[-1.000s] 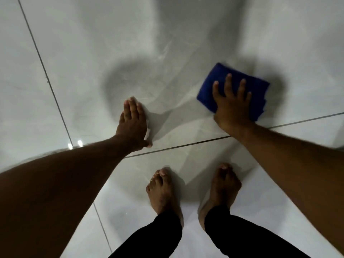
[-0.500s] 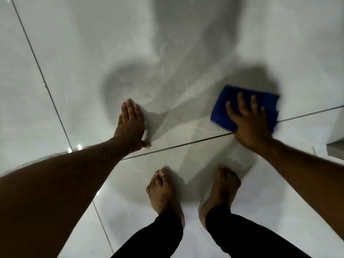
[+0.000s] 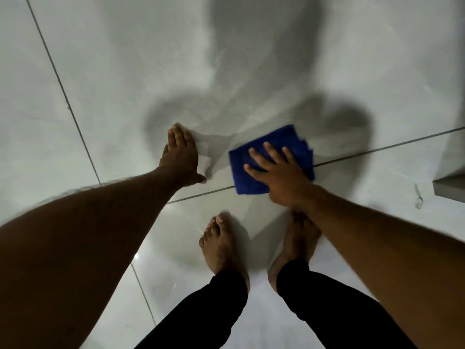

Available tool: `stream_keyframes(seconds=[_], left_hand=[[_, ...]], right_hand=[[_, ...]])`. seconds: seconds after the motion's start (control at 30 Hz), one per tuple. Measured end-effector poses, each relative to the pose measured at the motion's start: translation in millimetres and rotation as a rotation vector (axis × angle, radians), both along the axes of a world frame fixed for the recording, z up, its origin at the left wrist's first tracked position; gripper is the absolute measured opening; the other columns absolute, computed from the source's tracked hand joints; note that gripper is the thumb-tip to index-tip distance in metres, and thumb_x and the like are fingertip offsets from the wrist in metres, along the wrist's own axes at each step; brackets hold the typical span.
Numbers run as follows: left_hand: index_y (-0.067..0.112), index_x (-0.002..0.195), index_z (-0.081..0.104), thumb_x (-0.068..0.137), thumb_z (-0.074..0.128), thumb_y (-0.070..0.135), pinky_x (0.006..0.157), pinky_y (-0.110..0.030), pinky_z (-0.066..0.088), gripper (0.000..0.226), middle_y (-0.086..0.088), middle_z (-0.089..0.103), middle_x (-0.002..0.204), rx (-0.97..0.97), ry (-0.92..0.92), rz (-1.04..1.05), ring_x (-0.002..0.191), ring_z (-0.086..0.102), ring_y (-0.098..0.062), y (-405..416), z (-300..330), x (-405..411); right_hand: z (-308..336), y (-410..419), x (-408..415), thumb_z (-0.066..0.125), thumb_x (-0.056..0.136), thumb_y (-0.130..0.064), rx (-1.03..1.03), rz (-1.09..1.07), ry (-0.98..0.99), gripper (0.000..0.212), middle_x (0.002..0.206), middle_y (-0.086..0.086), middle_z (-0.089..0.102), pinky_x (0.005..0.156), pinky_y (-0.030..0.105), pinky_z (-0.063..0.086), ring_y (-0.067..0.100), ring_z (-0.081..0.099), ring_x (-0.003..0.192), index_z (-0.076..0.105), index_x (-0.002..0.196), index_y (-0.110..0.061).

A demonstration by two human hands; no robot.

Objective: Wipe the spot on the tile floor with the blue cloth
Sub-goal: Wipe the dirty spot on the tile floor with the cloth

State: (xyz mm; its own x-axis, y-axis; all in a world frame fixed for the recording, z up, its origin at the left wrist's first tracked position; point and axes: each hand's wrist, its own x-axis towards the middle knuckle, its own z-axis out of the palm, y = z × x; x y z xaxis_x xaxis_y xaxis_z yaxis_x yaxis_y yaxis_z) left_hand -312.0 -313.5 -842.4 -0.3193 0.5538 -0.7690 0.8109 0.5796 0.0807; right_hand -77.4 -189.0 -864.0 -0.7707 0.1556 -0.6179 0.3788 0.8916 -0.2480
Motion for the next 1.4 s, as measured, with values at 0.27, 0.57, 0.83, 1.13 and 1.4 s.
stream_keyframes(seconds=[0.27, 0.57, 0.83, 1.13, 1.4], left_hand=[[-0.011, 0.145, -0.017, 0.061, 0.088, 0.044, 0.121, -0.051, 0.002, 0.146, -0.035, -0.022, 0.154, 0.073, 0.009, 0.033, 0.143, -0.020, -0.050, -10, -16, 5], [0.003, 0.153, -0.007, 0.061, 0.087, 0.049, 0.119, -0.051, 0.015, 0.139, -0.026, -0.014, 0.160, 0.076, -0.005, 0.132, 0.147, -0.017, -0.043, 8, 3, 14], [0.006, 0.110, 0.051, 0.084, 0.067, 0.022, 0.061, -0.031, 0.052, 0.034, -0.006, 0.057, 0.088, 0.004, -0.299, 1.038, 0.073, 0.057, -0.021, 78, 15, 97], [0.007, 0.079, 0.060, 0.081, 0.060, 0.016, 0.047, -0.019, 0.034, 0.009, 0.000, 0.053, 0.066, 0.262, -0.388, 0.479, 0.060, 0.051, -0.015, 94, 120, 94], [0.017, 0.093, 0.055, 0.076, 0.051, 0.022, 0.058, -0.025, 0.046, 0.019, 0.002, 0.059, 0.076, 0.427, -0.569, 0.091, 0.068, 0.057, -0.015, 148, 393, 69]], right_hand=[[-5, 86, -54, 0.056, 0.085, -0.022, 0.136, -0.428, -0.055, 0.080, 0.165, 0.007, -0.007, 0.113, 0.070, 0.006, 0.049, -0.008, 0.146, 0.013, 0.152, -0.031], [3, -14, -31, 0.056, 0.087, -0.016, -0.048, -0.133, -0.005, 0.083, 0.165, -0.001, -0.015, 0.117, 0.060, -0.005, 0.037, -0.018, 0.148, 0.009, 0.154, -0.034], [26, 14, -22, 0.046, 0.090, -0.002, -0.311, -0.382, -0.068, 0.065, 0.165, -0.003, 0.012, 0.122, 0.054, 0.002, 0.028, -0.004, 0.152, 0.036, 0.148, -0.031], [127, 32, 18, 0.055, 0.089, -0.003, -0.473, -1.068, -0.064, 0.074, 0.150, 0.014, 0.041, 0.102, 0.026, 0.042, 0.031, 0.044, 0.135, 0.018, 0.152, -0.014], [344, 53, -1, 0.064, 0.089, -0.044, -0.830, -1.342, 0.123, 0.106, 0.166, 0.005, -0.001, 0.118, 0.044, 0.021, 0.024, 0.011, 0.151, -0.020, 0.151, -0.029]])
